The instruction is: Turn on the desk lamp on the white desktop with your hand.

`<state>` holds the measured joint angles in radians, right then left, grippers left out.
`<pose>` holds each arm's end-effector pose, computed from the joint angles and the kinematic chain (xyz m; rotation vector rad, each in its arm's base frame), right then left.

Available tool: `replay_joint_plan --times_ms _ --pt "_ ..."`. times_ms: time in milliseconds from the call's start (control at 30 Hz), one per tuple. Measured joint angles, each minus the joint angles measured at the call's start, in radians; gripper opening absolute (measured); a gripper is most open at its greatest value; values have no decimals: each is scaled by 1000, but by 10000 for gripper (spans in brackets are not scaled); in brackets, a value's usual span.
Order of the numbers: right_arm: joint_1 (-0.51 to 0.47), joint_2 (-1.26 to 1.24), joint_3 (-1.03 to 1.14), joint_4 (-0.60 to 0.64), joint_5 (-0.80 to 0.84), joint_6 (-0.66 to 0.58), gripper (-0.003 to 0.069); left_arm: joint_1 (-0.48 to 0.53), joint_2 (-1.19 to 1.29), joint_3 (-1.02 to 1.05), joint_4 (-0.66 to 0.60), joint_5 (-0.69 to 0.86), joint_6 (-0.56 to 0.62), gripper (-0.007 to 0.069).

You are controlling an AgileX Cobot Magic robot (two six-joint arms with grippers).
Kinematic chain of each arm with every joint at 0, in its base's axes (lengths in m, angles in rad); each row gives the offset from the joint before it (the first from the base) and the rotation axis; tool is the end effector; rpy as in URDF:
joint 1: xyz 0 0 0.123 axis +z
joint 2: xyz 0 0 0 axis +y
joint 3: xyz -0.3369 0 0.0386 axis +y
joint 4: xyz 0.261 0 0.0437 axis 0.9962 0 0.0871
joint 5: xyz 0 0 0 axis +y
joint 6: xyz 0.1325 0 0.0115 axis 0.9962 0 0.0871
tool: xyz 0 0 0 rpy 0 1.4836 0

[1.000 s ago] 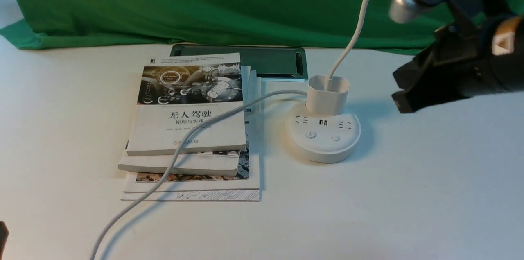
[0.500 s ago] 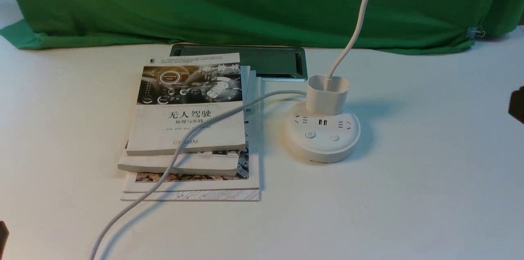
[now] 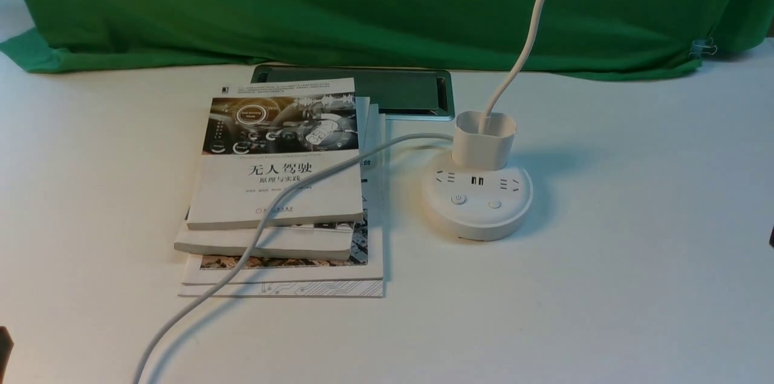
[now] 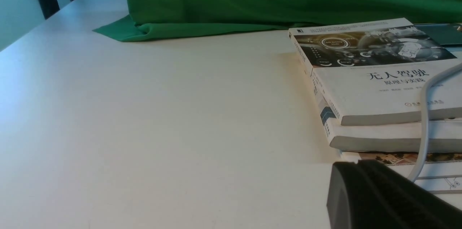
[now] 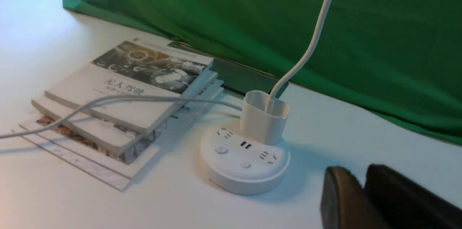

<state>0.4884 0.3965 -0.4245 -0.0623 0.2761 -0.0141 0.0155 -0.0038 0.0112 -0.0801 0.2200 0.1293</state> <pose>0.0850 0.0426 0.3184 -0.4708 1.6750 0.2902 0.0560 -0.0015 0.1835 0.0434 1.7099 0.0346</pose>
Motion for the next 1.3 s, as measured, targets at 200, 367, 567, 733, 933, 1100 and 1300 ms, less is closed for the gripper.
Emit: replay_joint_plan --times_ms 200,367,567,733,933,1100,1300 --pt "-184 -175 198 -10 -45 151 178 0 0 0 0 0 0 21" --pt "-381 -318 325 -15 -84 175 182 0 0 0 0 0 0 21" --pt "-519 -393 428 -18 -173 177 191 0 0 0 0 0 0 21" --pt "-522 -393 433 -18 -148 177 200 0 0 0 0 0 0 21" --pt "-519 -393 434 -18 -80 177 211 0 0 0 0 0 0 21" --pt "-519 -393 435 -18 -60 177 216 0 0 0 0 0 0 21" --pt "-519 -393 435 -18 -58 177 224 0 0 0 0 0 0 21"
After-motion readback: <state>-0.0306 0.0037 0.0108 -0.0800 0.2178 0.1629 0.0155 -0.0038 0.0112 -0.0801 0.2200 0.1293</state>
